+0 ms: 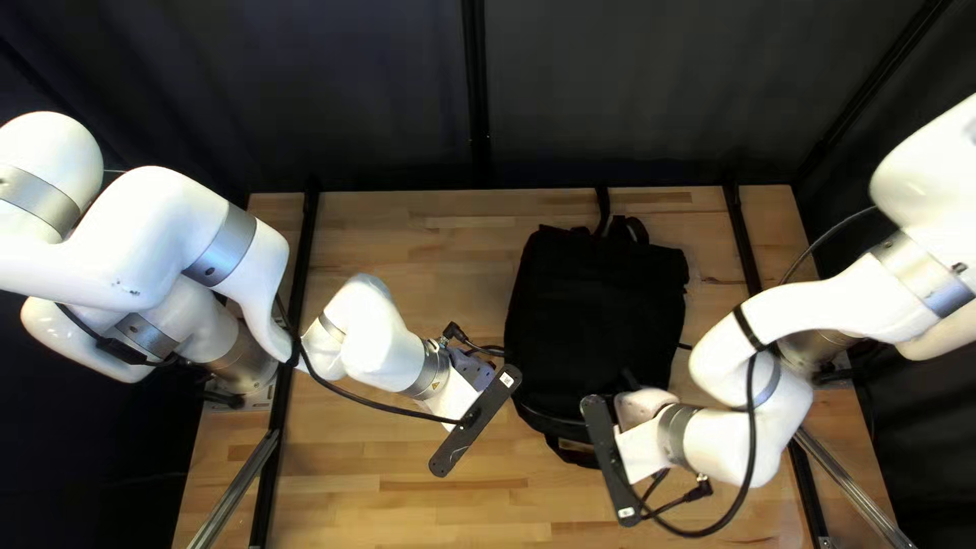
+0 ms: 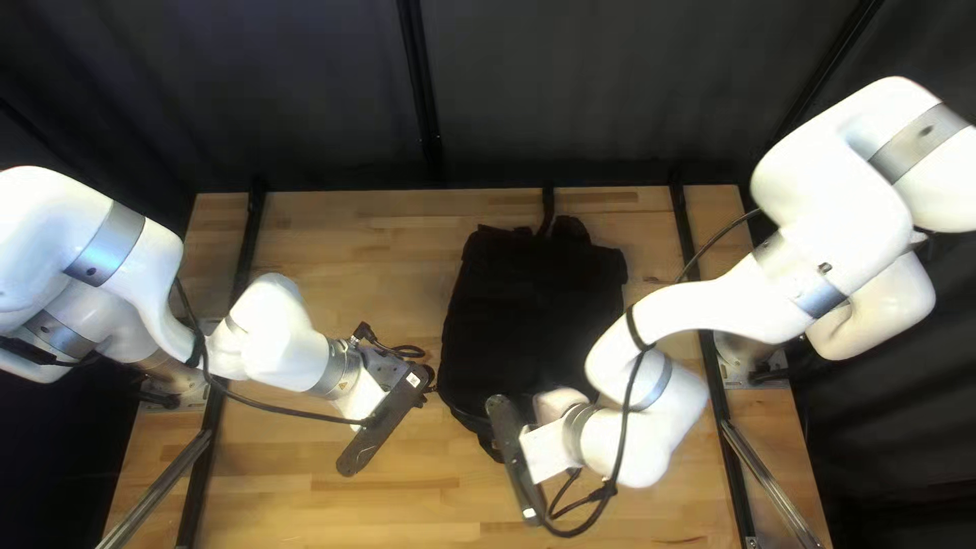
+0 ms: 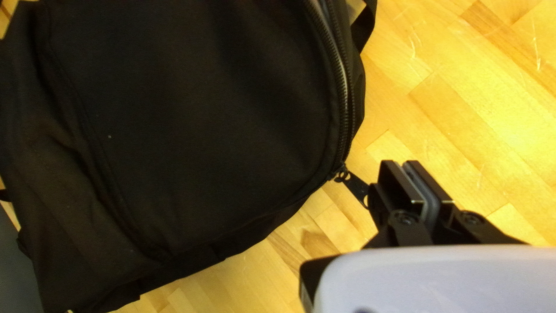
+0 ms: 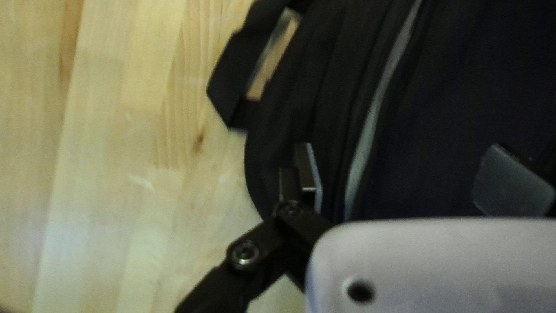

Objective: Remove a lunch box from a kids backpack

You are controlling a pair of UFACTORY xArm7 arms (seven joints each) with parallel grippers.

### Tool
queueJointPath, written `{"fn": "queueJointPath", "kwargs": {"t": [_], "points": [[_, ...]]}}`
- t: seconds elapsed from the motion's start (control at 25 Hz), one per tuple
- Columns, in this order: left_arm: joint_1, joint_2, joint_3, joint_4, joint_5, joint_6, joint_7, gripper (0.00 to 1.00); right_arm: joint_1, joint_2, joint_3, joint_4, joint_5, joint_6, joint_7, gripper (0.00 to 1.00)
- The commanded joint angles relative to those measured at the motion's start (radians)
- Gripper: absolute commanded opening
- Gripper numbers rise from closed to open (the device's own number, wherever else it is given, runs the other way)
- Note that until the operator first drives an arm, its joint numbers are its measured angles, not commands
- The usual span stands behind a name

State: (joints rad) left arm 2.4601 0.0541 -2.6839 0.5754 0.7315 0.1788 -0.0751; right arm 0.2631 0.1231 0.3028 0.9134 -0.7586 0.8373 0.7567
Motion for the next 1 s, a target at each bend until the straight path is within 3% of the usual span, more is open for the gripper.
{"fn": "queueJointPath", "kwargs": {"t": [0.04,0.48,0.52,0.56,0.6,0.64,1.0], "points": [[0.001,-0.01,-0.005,0.008,0.029,0.0,-0.03,0.0,0.016,0.064,-0.014,0.064,-0.067,0.021,0.075,1.0],[0.007,-0.013,-0.009,0.009,0.081,-0.004,-0.075,0.0,0.048,0.154,-0.045,0.1,-0.232,0.042,0.221,1.0],[0.007,-0.013,-0.009,0.01,0.082,-0.004,-0.075,0.0,0.047,0.156,-0.046,0.101,-0.236,0.04,0.219,0.91],[0.007,-0.013,-0.009,0.01,0.083,-0.004,-0.074,0.0,0.043,0.168,-0.052,0.109,-0.255,0.025,0.216,0.55],[0.007,-0.012,-0.009,0.01,0.083,-0.003,-0.074,0.0,0.039,0.175,-0.057,0.111,-0.267,0.012,0.213,0.05],[0.007,-0.011,-0.009,0.01,0.084,-0.003,-0.074,0.0,0.036,0.177,-0.06,0.109,-0.276,0.002,0.214,0.0],[0.033,-0.014,0.014,-0.007,0.122,-0.037,-0.075,0.0,0.034,0.17,-0.052,0.11,-0.291,-0.044,0.189,0.0]]}}
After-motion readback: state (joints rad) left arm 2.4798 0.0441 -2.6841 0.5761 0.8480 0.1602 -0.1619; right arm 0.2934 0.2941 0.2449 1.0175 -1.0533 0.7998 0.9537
